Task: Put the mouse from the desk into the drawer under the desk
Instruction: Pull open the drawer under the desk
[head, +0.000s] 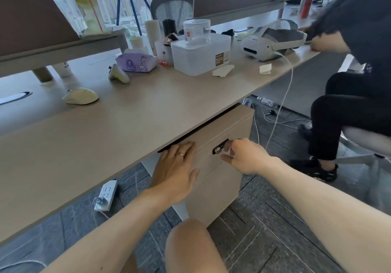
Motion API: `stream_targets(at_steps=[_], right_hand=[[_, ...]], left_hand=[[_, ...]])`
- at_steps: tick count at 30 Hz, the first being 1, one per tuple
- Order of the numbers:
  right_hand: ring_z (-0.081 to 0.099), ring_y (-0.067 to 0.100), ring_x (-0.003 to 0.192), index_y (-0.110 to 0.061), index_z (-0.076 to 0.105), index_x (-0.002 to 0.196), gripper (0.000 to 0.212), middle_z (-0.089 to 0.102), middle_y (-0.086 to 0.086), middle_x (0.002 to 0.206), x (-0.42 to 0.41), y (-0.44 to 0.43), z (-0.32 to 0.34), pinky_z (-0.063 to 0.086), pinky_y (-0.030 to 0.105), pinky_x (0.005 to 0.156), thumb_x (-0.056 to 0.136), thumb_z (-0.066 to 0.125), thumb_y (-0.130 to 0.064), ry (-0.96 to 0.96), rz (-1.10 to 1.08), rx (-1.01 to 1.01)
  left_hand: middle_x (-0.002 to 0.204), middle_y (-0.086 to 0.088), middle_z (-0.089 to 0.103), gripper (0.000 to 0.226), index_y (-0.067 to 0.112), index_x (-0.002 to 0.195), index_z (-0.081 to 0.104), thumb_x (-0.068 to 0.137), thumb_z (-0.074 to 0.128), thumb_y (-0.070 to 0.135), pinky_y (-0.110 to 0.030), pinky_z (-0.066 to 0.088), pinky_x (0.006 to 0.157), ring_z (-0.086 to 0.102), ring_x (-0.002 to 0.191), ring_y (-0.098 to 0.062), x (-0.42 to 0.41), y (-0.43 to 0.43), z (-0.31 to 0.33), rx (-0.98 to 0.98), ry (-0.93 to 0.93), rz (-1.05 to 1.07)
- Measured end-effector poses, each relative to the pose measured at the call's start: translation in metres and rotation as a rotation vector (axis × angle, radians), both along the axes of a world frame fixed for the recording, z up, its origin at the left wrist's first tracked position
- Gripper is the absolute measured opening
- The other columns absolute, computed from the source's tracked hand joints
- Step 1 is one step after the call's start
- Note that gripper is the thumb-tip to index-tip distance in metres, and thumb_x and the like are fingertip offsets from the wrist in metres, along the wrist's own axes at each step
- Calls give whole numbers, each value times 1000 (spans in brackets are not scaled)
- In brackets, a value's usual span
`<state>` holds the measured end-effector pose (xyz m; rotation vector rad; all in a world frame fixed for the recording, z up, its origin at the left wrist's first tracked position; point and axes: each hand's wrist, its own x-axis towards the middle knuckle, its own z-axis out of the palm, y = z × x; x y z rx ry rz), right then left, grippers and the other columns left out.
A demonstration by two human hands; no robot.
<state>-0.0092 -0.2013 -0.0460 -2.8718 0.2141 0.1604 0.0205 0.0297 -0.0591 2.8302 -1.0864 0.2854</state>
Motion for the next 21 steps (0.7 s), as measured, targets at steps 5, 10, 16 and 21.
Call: stream_targets(at_steps=[5,10,16,21], right_hand=[[59,26,90,-12,65,95,36,62,11,100,27,10,-29,47,32,79,100,49,-44,96,-134,291],[58,22,61,-6,63,94,24,65,10,76,44,18,-44,47,29,58,102,54,-26,76,-536,926],[54,17,59,-10,61,77,27,60,5,70,39,23,-43,44,27,57,102,52,-17,69,-599,1176],[47,14,55,-12,58,72,31,57,3,65,38,28,-43,39,25,55,102,51,-17,-2,-632,1155]], left_hand=[[159,-1,35,63,16,157,25,100,44,36,-40,25,113,30,140,-21,-2,0,-9,-65,-5,16],[153,-1,44,58,15,154,34,100,46,31,-40,32,108,38,136,-22,2,3,-14,-95,-30,14],[154,0,43,59,16,155,32,100,46,33,-40,33,107,37,136,-20,-1,0,-15,-94,-37,33],[159,2,36,63,18,157,25,100,34,45,-39,29,111,30,140,-20,-3,-2,-13,-75,-5,62]])
